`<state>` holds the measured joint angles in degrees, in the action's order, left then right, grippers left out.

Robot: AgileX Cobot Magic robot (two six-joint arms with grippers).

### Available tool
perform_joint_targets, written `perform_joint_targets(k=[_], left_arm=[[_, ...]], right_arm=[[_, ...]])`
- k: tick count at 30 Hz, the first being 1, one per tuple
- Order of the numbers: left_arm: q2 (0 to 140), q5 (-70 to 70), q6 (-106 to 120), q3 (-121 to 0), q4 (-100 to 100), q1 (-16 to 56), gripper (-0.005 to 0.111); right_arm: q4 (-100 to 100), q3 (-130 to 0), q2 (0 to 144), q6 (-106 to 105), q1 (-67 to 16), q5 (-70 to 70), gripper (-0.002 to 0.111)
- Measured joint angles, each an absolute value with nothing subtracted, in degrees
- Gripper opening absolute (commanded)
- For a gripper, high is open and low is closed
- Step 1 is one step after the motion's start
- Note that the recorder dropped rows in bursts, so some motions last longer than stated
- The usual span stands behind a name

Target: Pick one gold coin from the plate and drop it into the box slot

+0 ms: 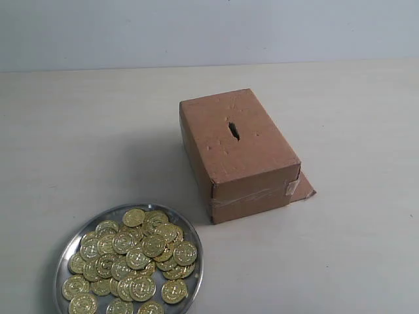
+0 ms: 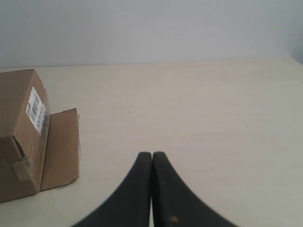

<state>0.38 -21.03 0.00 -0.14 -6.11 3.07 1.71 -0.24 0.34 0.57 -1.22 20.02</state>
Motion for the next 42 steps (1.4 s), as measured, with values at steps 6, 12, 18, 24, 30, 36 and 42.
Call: perform_joint_targets(k=[6, 12, 18, 24, 30, 36, 42], left_arm=[[0.38, -21.03, 0.00, -0.14, -6.11, 3.07, 0.000], [0.38, -19.31, 0.00, -0.14, -13.25, 3.07, 0.000], [0.38, -13.81, 0.42, -0.14, -34.60, 3.07, 0.000], [0.38, -11.12, 0.79, -0.14, -43.18, 3.07, 0.000], [0.38, -10.46, 0.79, -0.14, -49.72, 3.07, 0.000], [0.38, -10.46, 0.79, -0.14, -51.24, 3.07, 0.000], [0.38, -14.23, 4.83, -1.35, -52.95, 3.07, 0.000]], right_arm=[[1.57, -0.24, 0.34, 0.57, -1.22, 20.02, 0.000], [0.77, -0.24, 0.34, 0.68, -1.22, 16.39, 0.000], [10.67, -0.24, 0.34, 4.97, -1.22, 7.29, 0.000], [13.24, -0.24, 0.34, 6.50, -1.22, 3.04, 0.000], [13.58, -0.24, 0.34, 15.80, -1.22, -1.01, 0.000], [13.80, -0.24, 0.34, 24.94, -1.22, -1.27, 0.000], [13.80, -2.63, 0.34, 27.38, -1.22, 5.78, 0.000]])
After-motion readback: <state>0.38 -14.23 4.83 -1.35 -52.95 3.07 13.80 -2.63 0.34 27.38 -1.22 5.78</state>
